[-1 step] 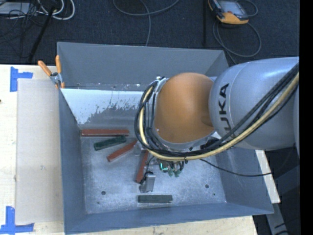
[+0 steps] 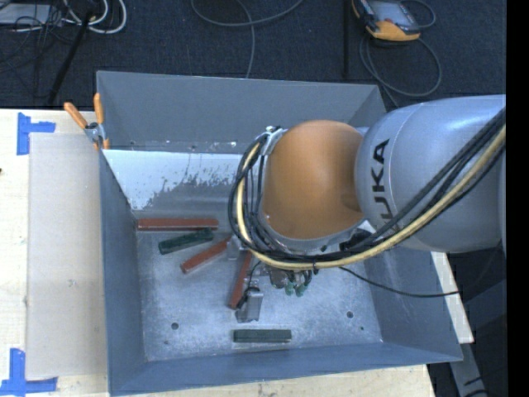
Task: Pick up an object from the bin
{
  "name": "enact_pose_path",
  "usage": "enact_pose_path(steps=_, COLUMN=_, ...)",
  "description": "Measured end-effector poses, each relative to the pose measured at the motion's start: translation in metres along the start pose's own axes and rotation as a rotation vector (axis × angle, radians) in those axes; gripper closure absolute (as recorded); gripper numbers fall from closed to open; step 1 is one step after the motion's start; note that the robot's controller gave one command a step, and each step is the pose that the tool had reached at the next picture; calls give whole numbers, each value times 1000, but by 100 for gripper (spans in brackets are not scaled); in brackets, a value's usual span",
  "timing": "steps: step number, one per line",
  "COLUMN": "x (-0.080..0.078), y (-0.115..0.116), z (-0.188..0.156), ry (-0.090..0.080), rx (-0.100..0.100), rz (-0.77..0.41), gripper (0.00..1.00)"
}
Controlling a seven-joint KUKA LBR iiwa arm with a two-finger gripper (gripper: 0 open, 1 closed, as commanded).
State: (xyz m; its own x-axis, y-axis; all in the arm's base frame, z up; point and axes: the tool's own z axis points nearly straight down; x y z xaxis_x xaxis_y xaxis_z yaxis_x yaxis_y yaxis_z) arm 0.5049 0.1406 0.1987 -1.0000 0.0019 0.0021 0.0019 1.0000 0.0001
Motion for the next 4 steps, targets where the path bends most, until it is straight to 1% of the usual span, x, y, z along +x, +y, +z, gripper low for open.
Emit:
enact_pose_path(steps=1, x=-54, y=-16, z=64, ry=-10, rx=-1, rz=-30, gripper=0)
enact_pose_path(steps=2, x=-72, y=-54, z=129, ry=-3, rx=-1, rz=-190, gripper=0)
enact_pose_path(steps=3, x=-81, y=-32, z=128, ry=-5, rx=1, rz=-317, gripper=0)
enact_pose_path(steps=4, x=-77, y=-38, z=128, ry=-6, rx=-3, rz=-253, gripper=0)
